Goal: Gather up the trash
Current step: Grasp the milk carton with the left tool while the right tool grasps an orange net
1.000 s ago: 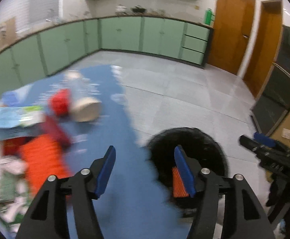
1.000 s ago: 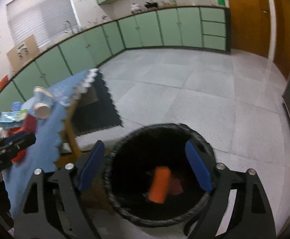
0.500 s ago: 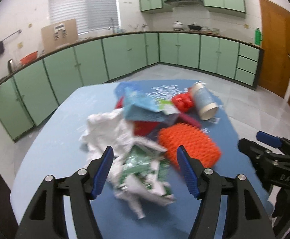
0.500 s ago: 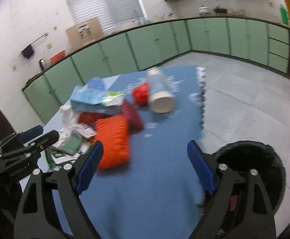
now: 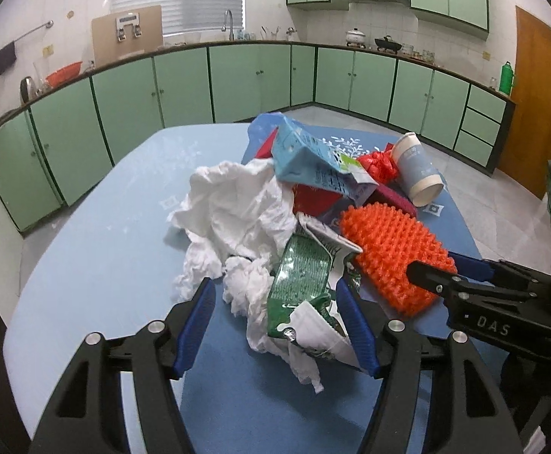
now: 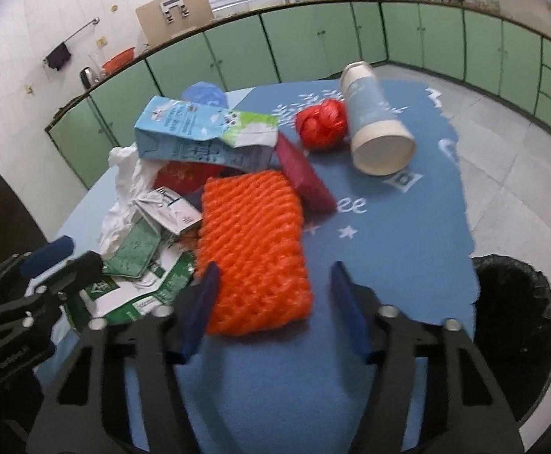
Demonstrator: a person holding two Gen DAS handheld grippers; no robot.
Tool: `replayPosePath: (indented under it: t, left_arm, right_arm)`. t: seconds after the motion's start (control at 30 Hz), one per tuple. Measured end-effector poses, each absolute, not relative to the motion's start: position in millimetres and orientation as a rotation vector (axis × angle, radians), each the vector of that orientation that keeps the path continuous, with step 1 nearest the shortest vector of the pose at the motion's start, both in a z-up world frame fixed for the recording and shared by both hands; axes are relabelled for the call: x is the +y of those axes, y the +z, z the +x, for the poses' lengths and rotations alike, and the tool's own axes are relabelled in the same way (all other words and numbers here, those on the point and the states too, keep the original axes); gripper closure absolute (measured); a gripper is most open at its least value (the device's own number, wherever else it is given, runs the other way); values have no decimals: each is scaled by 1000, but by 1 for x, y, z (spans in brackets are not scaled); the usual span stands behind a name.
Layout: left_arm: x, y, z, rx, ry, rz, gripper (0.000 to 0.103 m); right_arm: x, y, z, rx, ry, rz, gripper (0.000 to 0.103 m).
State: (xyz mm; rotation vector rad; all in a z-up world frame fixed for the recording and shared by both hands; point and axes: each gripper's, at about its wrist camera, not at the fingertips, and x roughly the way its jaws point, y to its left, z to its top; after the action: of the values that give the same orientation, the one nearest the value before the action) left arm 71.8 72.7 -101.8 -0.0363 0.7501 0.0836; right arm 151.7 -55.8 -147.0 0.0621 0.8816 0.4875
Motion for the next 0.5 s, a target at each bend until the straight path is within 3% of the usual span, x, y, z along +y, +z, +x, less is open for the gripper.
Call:
replayPosePath:
  t: [0.13,0.17,0.5]
  left_arm:
    - [75,-105,71,770,70,-65,38]
    - [76,-106,71,778,65,-80,38]
    - [75,-118,70,852,61,-160,38]
  right_arm:
    - [-54,-143,148,870,516,40,78]
    - [-56,-141,147,867,518,43,80]
    - [-81,-116,118,797,535,67,82]
